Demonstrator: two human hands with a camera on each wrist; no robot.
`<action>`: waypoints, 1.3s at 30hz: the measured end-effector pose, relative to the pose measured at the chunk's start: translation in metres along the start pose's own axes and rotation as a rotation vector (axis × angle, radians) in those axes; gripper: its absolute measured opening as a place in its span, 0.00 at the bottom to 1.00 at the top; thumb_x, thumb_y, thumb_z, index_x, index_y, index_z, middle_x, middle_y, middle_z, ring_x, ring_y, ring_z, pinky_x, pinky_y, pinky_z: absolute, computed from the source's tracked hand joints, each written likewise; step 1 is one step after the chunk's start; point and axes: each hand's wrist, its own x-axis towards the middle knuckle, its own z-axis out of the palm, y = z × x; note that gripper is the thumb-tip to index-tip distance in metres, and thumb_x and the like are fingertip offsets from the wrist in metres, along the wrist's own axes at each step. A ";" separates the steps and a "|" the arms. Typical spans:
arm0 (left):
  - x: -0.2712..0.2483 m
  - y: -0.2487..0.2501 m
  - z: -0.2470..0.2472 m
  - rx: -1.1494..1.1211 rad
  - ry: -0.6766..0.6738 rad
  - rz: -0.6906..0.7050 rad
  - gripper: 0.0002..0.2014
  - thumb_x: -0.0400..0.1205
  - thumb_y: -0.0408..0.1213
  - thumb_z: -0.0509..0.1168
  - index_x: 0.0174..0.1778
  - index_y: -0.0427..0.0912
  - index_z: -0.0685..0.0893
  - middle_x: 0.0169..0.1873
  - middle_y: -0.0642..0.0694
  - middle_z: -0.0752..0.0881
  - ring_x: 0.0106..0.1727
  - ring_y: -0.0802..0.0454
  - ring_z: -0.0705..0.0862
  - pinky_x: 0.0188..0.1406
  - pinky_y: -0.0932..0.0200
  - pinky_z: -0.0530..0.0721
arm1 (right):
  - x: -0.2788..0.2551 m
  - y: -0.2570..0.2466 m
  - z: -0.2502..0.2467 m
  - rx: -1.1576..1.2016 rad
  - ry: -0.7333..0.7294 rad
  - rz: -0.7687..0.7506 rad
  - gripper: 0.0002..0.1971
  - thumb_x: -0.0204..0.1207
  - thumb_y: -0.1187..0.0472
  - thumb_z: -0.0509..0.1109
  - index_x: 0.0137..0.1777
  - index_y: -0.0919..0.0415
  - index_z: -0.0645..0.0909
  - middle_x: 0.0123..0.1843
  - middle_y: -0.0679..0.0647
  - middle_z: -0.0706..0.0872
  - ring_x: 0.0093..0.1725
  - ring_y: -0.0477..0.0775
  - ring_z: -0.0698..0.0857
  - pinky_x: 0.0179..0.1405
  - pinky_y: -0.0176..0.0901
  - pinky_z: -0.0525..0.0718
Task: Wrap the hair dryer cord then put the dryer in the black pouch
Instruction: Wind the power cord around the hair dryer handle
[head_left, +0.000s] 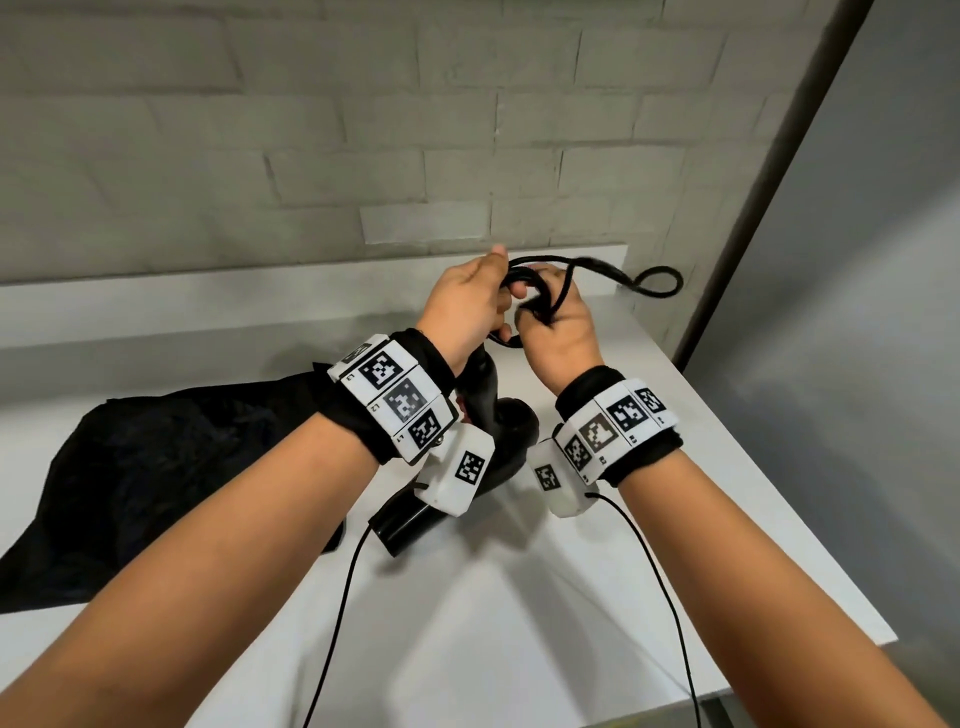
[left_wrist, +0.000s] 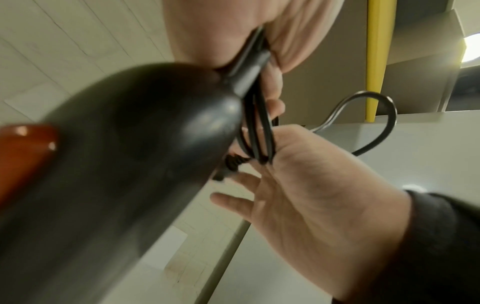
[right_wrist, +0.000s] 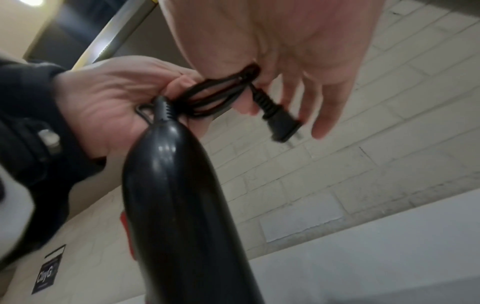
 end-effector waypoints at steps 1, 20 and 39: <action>0.001 -0.001 0.000 0.008 -0.005 0.004 0.20 0.87 0.42 0.50 0.30 0.40 0.75 0.10 0.56 0.72 0.12 0.62 0.66 0.13 0.68 0.70 | -0.001 0.001 0.000 0.086 -0.007 0.002 0.16 0.66 0.70 0.59 0.49 0.55 0.80 0.49 0.57 0.83 0.50 0.54 0.80 0.60 0.54 0.80; 0.006 -0.001 -0.013 -0.116 -0.010 -0.021 0.23 0.87 0.46 0.47 0.31 0.39 0.75 0.10 0.58 0.61 0.11 0.60 0.57 0.16 0.68 0.69 | -0.033 0.102 -0.067 -1.062 -0.666 0.549 0.17 0.80 0.61 0.56 0.66 0.64 0.74 0.67 0.63 0.79 0.65 0.62 0.79 0.62 0.47 0.76; -0.001 0.004 -0.011 -0.089 0.016 -0.054 0.23 0.87 0.48 0.48 0.29 0.41 0.73 0.08 0.56 0.64 0.12 0.61 0.60 0.15 0.68 0.70 | -0.024 -0.019 -0.010 0.274 -0.027 -0.203 0.04 0.72 0.56 0.59 0.39 0.46 0.73 0.53 0.53 0.70 0.49 0.49 0.77 0.48 0.34 0.77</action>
